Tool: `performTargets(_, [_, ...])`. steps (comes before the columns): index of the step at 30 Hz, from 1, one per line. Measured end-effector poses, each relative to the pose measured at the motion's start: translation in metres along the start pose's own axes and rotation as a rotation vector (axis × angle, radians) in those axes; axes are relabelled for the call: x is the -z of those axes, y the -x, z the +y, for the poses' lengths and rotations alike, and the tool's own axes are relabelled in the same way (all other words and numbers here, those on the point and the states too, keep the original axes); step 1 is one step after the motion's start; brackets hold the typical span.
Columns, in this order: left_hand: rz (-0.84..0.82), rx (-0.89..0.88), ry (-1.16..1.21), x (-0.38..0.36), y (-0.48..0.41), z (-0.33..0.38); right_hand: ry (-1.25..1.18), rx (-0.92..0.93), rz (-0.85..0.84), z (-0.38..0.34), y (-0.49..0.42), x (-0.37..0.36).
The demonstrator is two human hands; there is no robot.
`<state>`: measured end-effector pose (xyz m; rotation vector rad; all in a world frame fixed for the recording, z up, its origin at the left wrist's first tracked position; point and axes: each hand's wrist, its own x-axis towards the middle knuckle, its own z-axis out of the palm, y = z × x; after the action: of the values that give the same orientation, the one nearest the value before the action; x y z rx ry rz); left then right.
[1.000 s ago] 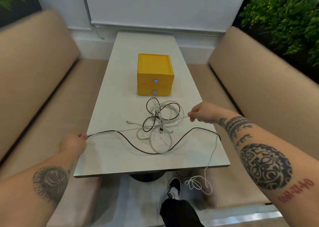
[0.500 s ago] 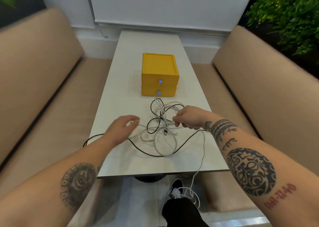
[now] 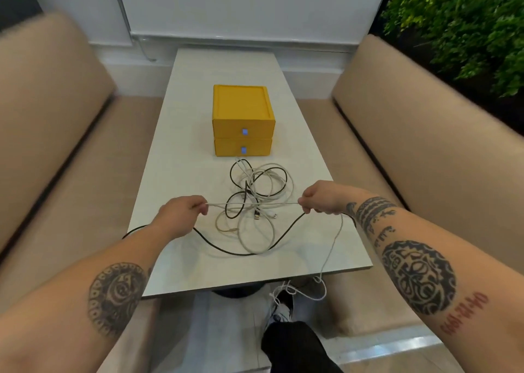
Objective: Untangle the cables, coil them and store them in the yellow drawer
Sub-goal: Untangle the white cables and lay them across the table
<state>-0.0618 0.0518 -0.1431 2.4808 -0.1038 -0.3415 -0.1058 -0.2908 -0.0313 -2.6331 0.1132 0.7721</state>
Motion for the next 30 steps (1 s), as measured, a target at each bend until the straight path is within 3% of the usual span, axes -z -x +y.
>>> performTargets(3, [-0.034, -0.022, -0.034, -0.002, 0.004, -0.011, 0.09, -0.033, -0.006, 0.022, 0.004, -0.004])
performTargets(7, [-0.092, -0.223, -0.108, -0.014, 0.013, -0.008, 0.146, -0.09, -0.092, 0.042, 0.0, -0.017])
performTargets(10, [-0.169, -0.357, -0.309, -0.023, 0.019, -0.021, 0.182, -0.079, -0.072, 0.05, -0.009, -0.03])
performTargets(14, [-0.081, -0.448, -0.371, -0.038, 0.029, -0.047, 0.121, -0.035, -0.015, 0.058, -0.021, -0.044])
performTargets(17, [0.051, -0.542, -0.387, -0.049, 0.032, -0.063, 0.167, 0.051, -0.1, 0.057, -0.022, -0.047])
performTargets(26, [0.19, -0.554, -0.381, -0.045, 0.015, -0.071, 0.336, 0.041, -0.138, 0.062, -0.046, -0.057])
performTargets(30, [0.16, -0.392, -0.31, -0.044, 0.011, -0.064, 0.354, 0.094, -0.084, 0.077, -0.044, -0.055])
